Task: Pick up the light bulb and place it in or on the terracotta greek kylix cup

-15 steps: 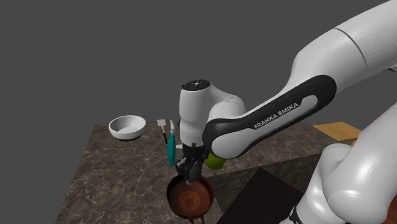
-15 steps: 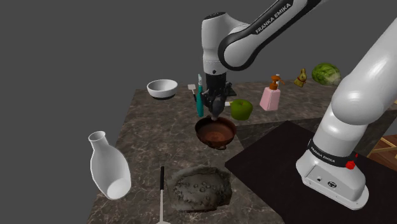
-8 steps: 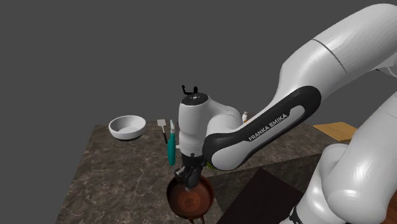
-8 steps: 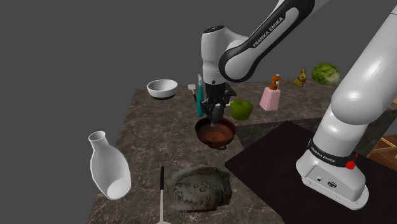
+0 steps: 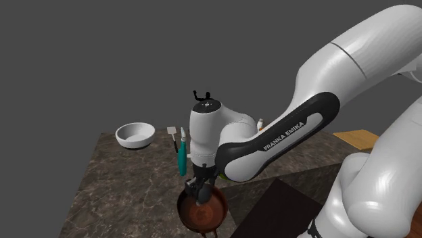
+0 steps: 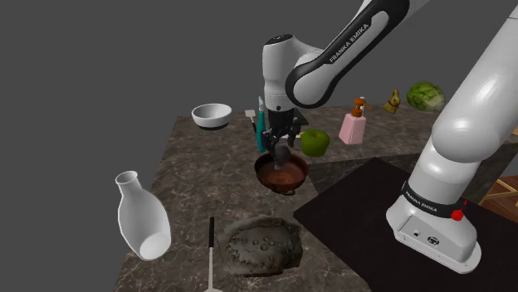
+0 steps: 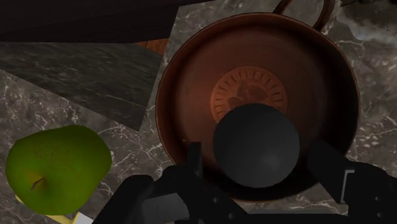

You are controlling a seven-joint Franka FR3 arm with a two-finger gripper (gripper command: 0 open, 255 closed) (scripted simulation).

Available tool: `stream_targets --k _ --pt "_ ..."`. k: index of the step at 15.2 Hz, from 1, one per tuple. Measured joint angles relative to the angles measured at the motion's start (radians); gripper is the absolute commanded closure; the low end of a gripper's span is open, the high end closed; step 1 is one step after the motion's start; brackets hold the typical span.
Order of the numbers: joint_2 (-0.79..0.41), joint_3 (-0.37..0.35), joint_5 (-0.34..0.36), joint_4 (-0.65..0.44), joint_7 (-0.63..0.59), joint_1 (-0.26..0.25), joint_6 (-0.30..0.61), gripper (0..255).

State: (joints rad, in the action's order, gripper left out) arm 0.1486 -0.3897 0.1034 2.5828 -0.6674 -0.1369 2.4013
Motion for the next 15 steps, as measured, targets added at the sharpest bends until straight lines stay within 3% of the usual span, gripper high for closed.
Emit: stream_targets --k 5,10,15 --pt "0.000 0.000 0.000 0.000 0.000 0.000 0.000 0" --pt "0.089 0.007 -0.053 -0.047 0.039 -0.020 -0.128 0" --pt "0.097 0.008 -0.058 -0.054 0.042 -0.022 -0.143 0"
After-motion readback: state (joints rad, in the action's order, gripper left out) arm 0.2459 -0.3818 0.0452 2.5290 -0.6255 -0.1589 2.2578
